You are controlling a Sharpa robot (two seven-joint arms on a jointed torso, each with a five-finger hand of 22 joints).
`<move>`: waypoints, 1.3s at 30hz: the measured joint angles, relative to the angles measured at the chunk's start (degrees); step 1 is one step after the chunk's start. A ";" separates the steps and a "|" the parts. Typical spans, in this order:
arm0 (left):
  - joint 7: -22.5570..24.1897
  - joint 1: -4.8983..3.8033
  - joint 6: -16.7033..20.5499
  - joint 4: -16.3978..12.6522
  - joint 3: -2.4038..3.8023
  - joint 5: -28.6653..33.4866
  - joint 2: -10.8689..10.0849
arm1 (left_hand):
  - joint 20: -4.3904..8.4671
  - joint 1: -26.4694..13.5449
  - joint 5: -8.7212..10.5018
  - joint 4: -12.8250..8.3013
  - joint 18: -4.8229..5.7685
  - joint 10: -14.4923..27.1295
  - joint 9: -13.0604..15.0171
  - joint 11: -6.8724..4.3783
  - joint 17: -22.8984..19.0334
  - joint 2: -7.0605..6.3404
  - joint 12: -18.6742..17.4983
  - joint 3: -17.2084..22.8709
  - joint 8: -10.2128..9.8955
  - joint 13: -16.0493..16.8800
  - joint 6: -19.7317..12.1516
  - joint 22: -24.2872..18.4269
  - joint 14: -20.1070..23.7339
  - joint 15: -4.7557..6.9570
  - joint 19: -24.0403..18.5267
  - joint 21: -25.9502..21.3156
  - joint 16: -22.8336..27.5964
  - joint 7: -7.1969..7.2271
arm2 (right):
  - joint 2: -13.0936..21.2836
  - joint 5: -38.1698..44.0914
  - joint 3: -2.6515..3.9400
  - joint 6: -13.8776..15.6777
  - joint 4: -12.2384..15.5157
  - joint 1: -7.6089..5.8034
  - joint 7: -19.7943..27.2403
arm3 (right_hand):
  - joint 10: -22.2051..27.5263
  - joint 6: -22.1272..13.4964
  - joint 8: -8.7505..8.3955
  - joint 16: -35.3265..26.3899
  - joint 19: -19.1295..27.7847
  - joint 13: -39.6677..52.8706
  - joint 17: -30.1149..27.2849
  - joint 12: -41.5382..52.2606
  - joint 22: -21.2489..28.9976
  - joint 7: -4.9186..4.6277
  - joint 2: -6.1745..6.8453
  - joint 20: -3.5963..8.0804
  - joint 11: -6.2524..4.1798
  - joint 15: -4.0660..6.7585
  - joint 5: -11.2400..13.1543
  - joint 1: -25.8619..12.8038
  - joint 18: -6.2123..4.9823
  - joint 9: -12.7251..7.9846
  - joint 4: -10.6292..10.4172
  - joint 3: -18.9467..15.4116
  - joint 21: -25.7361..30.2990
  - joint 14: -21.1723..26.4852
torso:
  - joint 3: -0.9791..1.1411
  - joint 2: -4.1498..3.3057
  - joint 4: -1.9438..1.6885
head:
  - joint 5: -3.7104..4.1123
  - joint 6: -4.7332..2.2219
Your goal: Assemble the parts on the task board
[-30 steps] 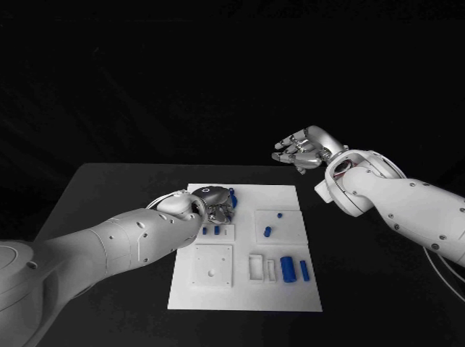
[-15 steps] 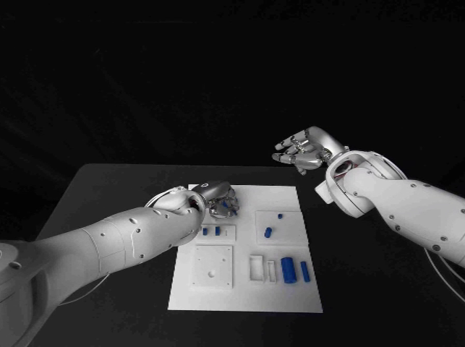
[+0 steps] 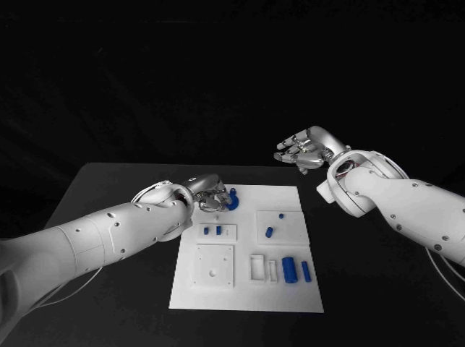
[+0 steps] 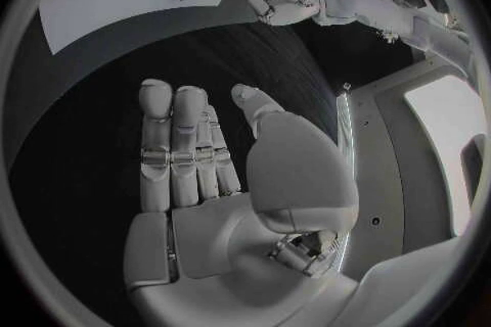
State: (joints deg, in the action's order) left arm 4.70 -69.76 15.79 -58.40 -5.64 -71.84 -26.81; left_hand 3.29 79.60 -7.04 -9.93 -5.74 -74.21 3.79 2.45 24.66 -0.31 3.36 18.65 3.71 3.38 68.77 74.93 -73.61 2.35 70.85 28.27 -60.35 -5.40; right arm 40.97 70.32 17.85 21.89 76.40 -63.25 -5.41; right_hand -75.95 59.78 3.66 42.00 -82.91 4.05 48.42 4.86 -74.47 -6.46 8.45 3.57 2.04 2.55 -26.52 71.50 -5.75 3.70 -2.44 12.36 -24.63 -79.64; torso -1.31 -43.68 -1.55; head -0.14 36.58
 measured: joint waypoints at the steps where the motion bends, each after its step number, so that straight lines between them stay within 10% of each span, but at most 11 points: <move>1: -0.01 -0.01 -0.07 -0.04 0.00 0.05 -0.20 | 0.00 0.00 0.00 0.00 0.00 0.00 0.00 0.00 0.00 0.00 0.00 0.00 0.00 -0.02 0.00 0.00 0.00 0.00 0.00 0.00 0.00 0.00 | 0.00 0.00 0.00 0.00 -0.01 0.00 0.00 | 0.00 0.00 0.00 0.00 0.00 0.00 0.00 0.00 0.00 0.00 0.00 0.00 0.00 0.00 0.00 0.00 0.00 0.00 0.00 0.00 0.00 0.00 | 0.00 -0.01 -0.02 | -0.02 0.01; 39: -0.08 0.79 -3.93 5.08 -1.07 0.21 -0.15 | -0.02 0.01 0.02 -0.16 -0.40 0.04 -0.04 -0.01 -0.02 -0.02 -0.05 -0.16 -0.12 -0.01 -0.04 0.00 0.01 -0.01 0.00 0.00 0.01 0.03 | -0.20 -0.06 0.00 0.02 -0.08 0.00 0.19 | 0.00 0.03 0.00 0.22 0.00 0.00 -0.04 0.00 -0.07 0.10 0.00 0.00 0.00 0.00 0.01 0.00 0.02 0.00 0.00 0.00 -0.01 0.00 | -0.01 -0.10 0.12 | -0.25 0.31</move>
State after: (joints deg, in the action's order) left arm 4.62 -68.97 11.86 -53.31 -6.71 -71.63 -26.96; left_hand 3.26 79.60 -7.03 -10.09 -6.14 -74.17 3.75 2.43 24.64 -0.33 3.31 18.49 3.59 3.36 68.73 74.92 -73.60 2.35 70.85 28.26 -60.34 -5.37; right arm 40.77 70.26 17.85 21.91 76.32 -63.24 -5.22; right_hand -75.95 59.81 3.66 42.21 -82.91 4.05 48.38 4.86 -74.55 -6.36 8.45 3.57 2.04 2.55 -26.51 71.50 -5.73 3.70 -2.44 12.36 -24.64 -79.64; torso -1.32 -43.78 -1.44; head -0.40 36.89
